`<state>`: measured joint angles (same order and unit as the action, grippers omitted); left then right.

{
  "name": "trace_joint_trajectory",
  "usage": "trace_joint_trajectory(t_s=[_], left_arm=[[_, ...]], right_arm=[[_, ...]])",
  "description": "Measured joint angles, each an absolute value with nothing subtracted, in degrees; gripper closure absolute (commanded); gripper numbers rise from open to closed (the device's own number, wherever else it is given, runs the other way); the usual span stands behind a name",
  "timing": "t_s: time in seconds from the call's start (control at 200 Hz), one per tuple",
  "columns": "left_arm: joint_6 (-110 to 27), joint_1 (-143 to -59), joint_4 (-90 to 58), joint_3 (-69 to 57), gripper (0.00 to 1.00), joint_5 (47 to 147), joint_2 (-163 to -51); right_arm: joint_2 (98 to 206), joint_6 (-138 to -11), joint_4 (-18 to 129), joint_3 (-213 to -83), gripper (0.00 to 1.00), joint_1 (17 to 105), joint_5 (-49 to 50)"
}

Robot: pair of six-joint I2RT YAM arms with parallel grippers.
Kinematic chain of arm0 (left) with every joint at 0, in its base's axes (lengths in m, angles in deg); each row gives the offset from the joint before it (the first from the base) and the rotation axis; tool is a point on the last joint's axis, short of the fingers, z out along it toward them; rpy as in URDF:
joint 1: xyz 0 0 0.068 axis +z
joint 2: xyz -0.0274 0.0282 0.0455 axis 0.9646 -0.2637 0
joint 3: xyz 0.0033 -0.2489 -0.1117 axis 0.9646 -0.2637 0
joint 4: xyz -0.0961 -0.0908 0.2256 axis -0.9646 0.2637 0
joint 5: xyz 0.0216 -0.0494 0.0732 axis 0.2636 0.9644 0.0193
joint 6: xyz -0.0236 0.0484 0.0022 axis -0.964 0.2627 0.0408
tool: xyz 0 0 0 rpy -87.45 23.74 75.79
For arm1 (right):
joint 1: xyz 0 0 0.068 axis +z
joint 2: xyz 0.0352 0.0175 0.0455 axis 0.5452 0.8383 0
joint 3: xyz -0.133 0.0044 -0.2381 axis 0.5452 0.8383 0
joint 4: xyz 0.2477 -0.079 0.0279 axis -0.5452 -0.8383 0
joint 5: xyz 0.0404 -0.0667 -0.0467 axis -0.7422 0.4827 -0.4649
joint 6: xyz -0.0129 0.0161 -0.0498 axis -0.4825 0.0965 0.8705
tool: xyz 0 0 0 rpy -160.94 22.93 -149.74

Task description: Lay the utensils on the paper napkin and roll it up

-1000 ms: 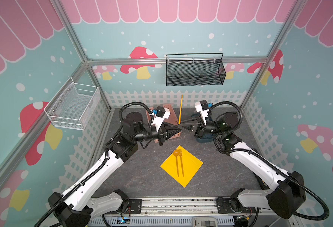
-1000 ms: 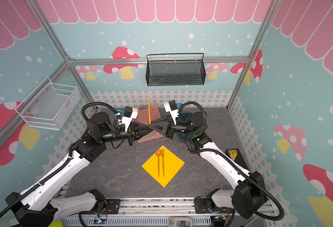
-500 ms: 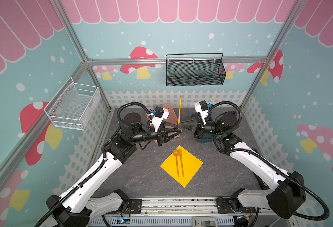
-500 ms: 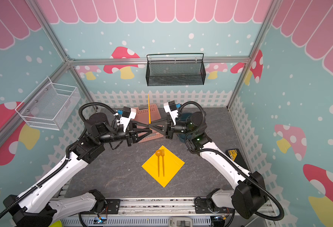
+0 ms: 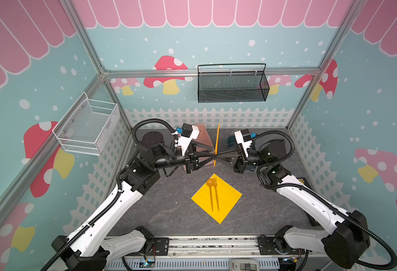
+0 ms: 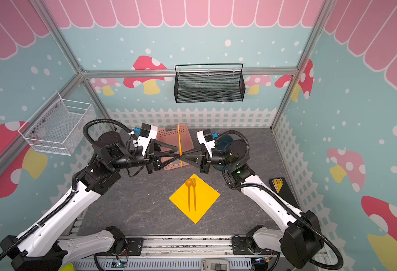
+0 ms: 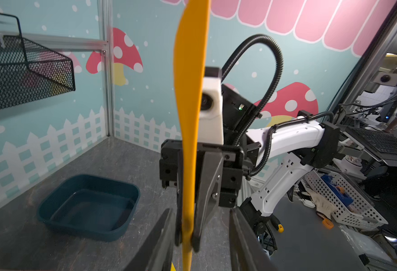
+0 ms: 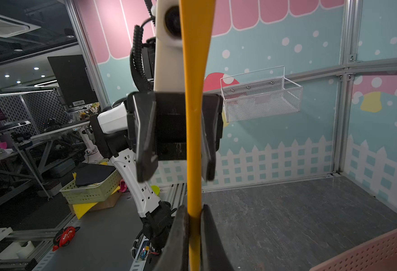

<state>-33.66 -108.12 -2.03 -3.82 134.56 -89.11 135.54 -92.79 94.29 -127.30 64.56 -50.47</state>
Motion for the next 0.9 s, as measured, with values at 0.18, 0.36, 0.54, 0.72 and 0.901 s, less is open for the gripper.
trace_joint_trajectory(t_s=[0.18,0.36,0.54,0.72,0.901], left_arm=[[-33.7,-109.1,-3.0,-3.2,0.59,135.8,-89.1],[-33.6,-109.4,-3.0,-3.2,0.60,135.4,-89.1],[-33.2,-109.6,-3.0,-3.3,0.61,135.3,-89.1],[-31.8,-110.9,-3.0,-3.9,0.61,135.3,-89.2],[-31.1,-111.3,-3.0,-4.6,0.65,134.4,-89.3]], right_arm=[[135.5,-92.4,94.5,-126.6,1.00,64.6,-51.9],[135.5,-92.7,96.4,-126.6,1.00,64.6,-52.9],[135.4,-94.0,99.7,-126.1,1.00,64.6,-54.1],[135.4,-96.1,103.5,-125.2,1.00,64.6,-55.2],[135.4,-97.5,106.0,-125.0,1.00,64.6,-55.6]])
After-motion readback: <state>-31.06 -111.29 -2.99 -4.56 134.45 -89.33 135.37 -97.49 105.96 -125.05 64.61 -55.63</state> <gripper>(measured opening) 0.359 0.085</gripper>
